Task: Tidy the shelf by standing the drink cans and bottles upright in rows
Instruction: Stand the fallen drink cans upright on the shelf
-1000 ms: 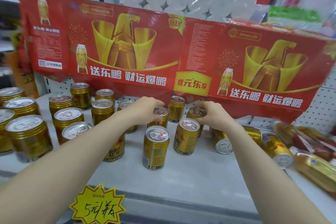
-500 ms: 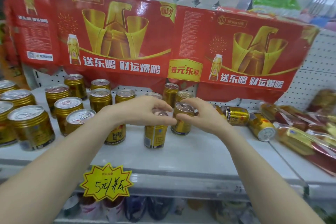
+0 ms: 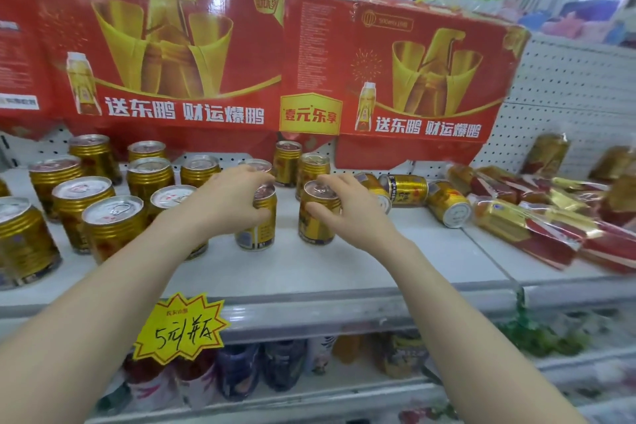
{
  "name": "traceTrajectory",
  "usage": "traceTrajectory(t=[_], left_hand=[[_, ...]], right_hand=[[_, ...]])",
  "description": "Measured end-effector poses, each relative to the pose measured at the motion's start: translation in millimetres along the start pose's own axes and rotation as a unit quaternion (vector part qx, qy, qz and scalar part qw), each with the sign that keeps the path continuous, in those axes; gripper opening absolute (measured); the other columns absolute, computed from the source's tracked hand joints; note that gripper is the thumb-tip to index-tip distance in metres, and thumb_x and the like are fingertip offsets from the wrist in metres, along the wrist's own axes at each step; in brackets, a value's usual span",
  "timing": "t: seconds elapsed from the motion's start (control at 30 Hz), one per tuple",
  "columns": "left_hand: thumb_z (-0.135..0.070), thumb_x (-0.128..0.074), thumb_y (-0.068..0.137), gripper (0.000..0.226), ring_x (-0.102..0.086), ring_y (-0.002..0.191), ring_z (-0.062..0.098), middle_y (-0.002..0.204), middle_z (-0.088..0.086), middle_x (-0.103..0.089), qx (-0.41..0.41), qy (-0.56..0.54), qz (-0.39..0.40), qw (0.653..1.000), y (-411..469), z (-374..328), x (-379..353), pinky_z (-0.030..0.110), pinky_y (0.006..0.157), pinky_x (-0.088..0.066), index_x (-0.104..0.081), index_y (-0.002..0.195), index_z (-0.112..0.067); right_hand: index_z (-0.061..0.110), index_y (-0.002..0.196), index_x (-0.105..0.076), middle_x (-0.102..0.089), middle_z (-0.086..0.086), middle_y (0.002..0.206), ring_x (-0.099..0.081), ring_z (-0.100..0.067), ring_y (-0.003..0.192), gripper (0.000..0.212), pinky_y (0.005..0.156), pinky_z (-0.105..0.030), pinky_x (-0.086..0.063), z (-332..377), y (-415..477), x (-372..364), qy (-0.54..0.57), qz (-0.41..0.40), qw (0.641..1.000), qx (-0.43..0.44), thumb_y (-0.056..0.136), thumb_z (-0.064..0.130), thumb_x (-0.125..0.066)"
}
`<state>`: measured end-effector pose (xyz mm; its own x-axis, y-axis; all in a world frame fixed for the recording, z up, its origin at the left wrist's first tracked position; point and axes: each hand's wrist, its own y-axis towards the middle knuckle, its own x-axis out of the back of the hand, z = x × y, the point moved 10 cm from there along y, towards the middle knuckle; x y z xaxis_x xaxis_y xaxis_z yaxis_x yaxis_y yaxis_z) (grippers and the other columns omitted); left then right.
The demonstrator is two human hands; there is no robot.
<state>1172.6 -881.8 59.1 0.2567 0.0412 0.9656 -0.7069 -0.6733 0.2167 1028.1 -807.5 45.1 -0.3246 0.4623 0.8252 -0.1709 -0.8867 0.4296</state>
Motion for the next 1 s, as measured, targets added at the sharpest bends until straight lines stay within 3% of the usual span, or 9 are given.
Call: traceTrajectory(t=[0.1, 0.27, 0.4, 0.53, 0.67, 0.83, 1.0], left_hand=[[-0.029, -0.064, 0.086, 0.058, -0.045, 0.128, 0.019, 0.145, -0.002, -0.045, -0.02, 0.009, -0.034, 0.999, 3.6, -14.9, 8.9, 0.034, 0.1, -0.045, -0.048, 0.142, -0.023], [-0.028, -0.062, 0.093, 0.048, -0.04, 0.132, 0.022, 0.143, 0.0, -0.046, -0.095, -0.007, -0.11, 0.989, 21.9, -78.6, 24.3, 0.04, 0.106, -0.039, -0.051, 0.14, -0.023], [-0.027, -0.062, 0.094, 0.047, -0.043, 0.128, 0.021, 0.141, -0.001, -0.046, -0.119, 0.016, -0.082, 0.989, 58.4, -135.8, -2.5, 0.037, 0.102, -0.039, -0.051, 0.139, -0.024], [-0.032, -0.059, 0.093, 0.048, -0.05, 0.121, 0.028, 0.137, 0.003, -0.045, -0.083, 0.036, -0.032, 0.995, 95.3, -169.6, -44.8, 0.041, 0.097, -0.046, -0.05, 0.139, -0.021], [-0.041, -0.059, 0.092, 0.057, -0.054, 0.117, 0.033, 0.146, 0.007, -0.035, 0.006, 0.001, 0.022, 1.0, 114.1, -170.1, -85.0, 0.044, 0.096, -0.049, -0.042, 0.143, -0.022], [-0.047, -0.075, 0.08, 0.079, -0.058, 0.11, 0.035, 0.145, 0.006, -0.027, 0.087, -0.028, -0.016, 0.996, 119.8, -169.3, -102.2, 0.042, 0.087, -0.05, -0.033, 0.142, -0.019], [-0.028, -0.072, 0.08, 0.063, -0.06, 0.1, 0.035, 0.128, 0.005, -0.038, 0.119, -0.047, -0.072, 0.989, 118.1, -167.2, -91.1, 0.037, 0.07, -0.045, -0.037, 0.131, -0.017]], right_hand=[[0.017, 0.142, -0.051, -0.054, 0.0, 0.135, -0.05, -0.015, 0.121, 0.05, 0.101, -0.03, -0.04, -16.3, 0.2, 19.4, 0.026, 0.004, 1.0, -0.001, 0.099, 0.044, -0.052], [0.014, 0.14, -0.052, -0.056, -0.005, 0.135, -0.054, -0.02, 0.12, 0.042, 0.1, -0.029, -0.04, -113.5, 3.7, 88.1, -0.048, -0.062, 0.995, -0.055, 0.098, 0.018, -0.056], [0.016, 0.144, -0.047, -0.052, -0.007, 0.142, -0.053, -0.025, 0.124, 0.051, 0.103, -0.039, -0.043, -184.9, 13.7, 103.2, -0.127, 0.01, 0.987, -0.1, 0.094, 0.015, -0.059], [0.017, 0.146, -0.043, -0.051, -0.006, 0.142, -0.056, -0.024, 0.118, 0.062, 0.097, -0.036, -0.045, -205.8, 27.8, 77.4, -0.164, 0.146, 0.973, -0.068, 0.09, 0.025, -0.067], [0.02, 0.143, -0.043, -0.058, -0.006, 0.131, -0.056, -0.023, 0.112, 0.066, 0.095, -0.034, -0.048, -213.4, 43.6, 52.3, -0.172, 0.21, 0.962, -0.036, 0.085, 0.031, -0.071], [0.017, 0.134, -0.048, -0.061, -0.007, 0.122, -0.059, -0.024, 0.107, 0.061, 0.091, -0.034, -0.05, -218.8, 55.5, 41.8, -0.161, 0.208, 0.965, -0.019, 0.081, 0.031, -0.076], [0.015, 0.13, -0.051, -0.059, -0.007, 0.118, -0.058, -0.022, 0.102, 0.062, 0.086, -0.032, -0.051, -222.0, 53.9, 47.2, -0.135, 0.173, 0.976, -0.009, 0.078, 0.036, -0.078]])
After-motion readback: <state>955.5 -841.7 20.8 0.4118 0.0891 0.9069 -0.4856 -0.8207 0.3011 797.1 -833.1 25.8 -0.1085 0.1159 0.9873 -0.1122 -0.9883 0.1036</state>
